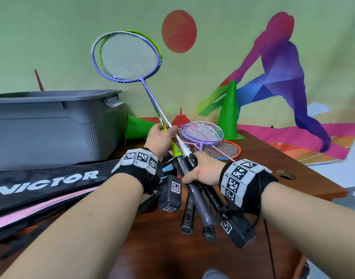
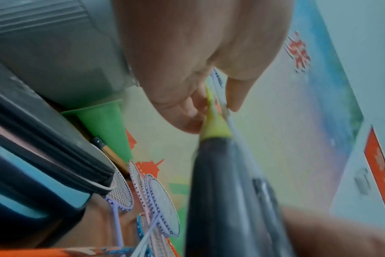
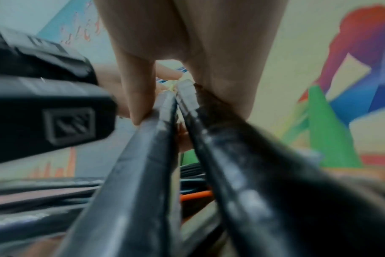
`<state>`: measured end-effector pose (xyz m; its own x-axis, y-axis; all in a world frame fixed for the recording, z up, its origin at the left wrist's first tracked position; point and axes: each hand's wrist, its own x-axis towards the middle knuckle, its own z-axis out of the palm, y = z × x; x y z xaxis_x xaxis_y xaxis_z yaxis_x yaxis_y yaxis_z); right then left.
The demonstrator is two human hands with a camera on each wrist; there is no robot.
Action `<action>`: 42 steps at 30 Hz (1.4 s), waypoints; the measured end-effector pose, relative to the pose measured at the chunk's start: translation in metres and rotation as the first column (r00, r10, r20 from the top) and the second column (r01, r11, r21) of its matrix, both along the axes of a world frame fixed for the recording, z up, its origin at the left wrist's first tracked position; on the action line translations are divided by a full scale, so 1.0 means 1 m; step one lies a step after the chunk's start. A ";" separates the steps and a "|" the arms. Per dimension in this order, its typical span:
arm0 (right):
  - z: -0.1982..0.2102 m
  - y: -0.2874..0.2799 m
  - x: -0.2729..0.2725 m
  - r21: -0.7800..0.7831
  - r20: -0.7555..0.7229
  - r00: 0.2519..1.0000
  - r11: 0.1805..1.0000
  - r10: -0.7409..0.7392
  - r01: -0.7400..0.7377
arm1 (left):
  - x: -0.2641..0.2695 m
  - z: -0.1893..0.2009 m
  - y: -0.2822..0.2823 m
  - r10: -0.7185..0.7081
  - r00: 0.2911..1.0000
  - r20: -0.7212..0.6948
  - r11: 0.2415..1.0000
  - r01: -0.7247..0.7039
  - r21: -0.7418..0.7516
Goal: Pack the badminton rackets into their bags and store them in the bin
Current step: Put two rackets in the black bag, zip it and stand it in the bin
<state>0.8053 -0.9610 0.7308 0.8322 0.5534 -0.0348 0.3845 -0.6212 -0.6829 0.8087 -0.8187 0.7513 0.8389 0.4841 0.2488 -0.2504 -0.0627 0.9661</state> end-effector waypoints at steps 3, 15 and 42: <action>0.008 -0.012 0.007 -0.070 0.129 0.991 0.997 -0.035 0.044 | -0.003 0.008 0.003 -0.087 0.996 0.026 0.985 0.090 -0.147; 0.005 -0.005 0.021 -0.143 0.586 0.781 0.920 -0.218 0.364 | -0.006 0.005 0.001 -0.082 0.996 0.024 0.958 0.085 -0.274; 0.015 0.006 0.040 -0.199 0.444 0.883 0.943 -0.155 0.266 | -0.018 -0.016 0.023 -0.129 0.988 0.080 0.887 0.151 -0.437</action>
